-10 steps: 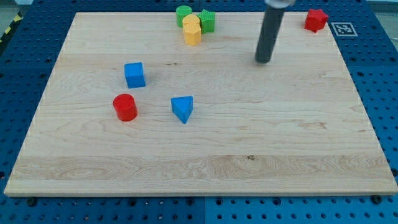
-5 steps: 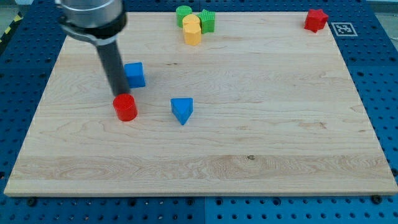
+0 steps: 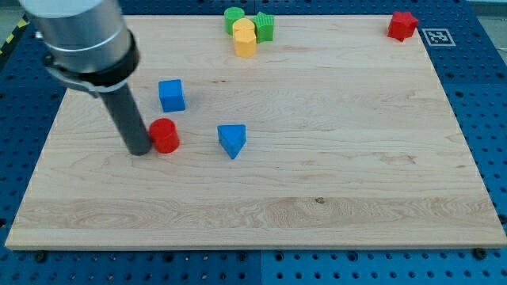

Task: Move the red circle closer to the red star

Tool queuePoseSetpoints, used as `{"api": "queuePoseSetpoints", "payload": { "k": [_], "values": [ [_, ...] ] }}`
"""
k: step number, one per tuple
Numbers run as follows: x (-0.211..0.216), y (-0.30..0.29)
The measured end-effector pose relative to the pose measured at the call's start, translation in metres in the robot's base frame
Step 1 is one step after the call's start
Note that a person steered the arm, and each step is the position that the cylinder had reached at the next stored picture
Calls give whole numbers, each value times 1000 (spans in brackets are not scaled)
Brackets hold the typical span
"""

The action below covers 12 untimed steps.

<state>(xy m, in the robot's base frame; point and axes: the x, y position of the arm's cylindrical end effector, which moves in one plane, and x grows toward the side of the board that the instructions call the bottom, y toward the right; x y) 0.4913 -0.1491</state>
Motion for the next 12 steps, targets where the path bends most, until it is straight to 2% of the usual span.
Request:
{"api": "queuePoseSetpoints", "payload": {
  "k": [1,4,5,6,8,12],
  "values": [
    [-2,43],
    [-48,136],
    [-59,140],
    [-47,138],
    [-53,87],
    [-74,71]
  ]
}}
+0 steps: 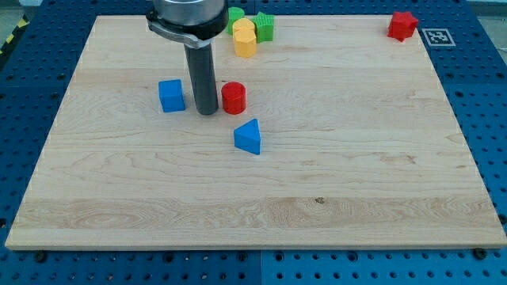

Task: Move the red circle closer to the red star

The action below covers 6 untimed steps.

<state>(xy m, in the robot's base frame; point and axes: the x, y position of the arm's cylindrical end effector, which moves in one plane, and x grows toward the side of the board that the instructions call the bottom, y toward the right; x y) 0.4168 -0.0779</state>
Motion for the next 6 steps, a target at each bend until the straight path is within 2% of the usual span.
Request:
{"api": "queuePoseSetpoints", "payload": {
  "k": [1,4,6],
  "values": [
    [-2,1],
    [-6,82],
    [-27,120]
  ]
}}
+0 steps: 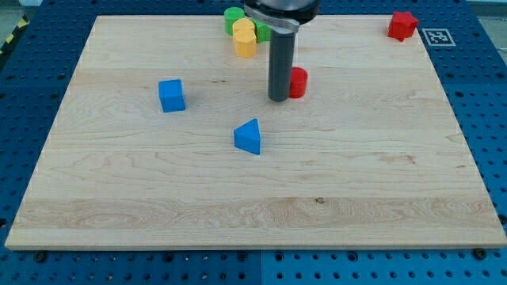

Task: Move the red circle closer to the red star

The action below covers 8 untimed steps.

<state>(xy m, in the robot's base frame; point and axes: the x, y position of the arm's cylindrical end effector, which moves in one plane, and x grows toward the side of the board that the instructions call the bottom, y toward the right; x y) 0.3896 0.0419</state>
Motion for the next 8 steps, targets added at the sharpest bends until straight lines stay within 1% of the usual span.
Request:
{"api": "queuePoseSetpoints", "payload": {
  "k": [4,8],
  "values": [
    [-52,72],
    [-101,167]
  ]
}}
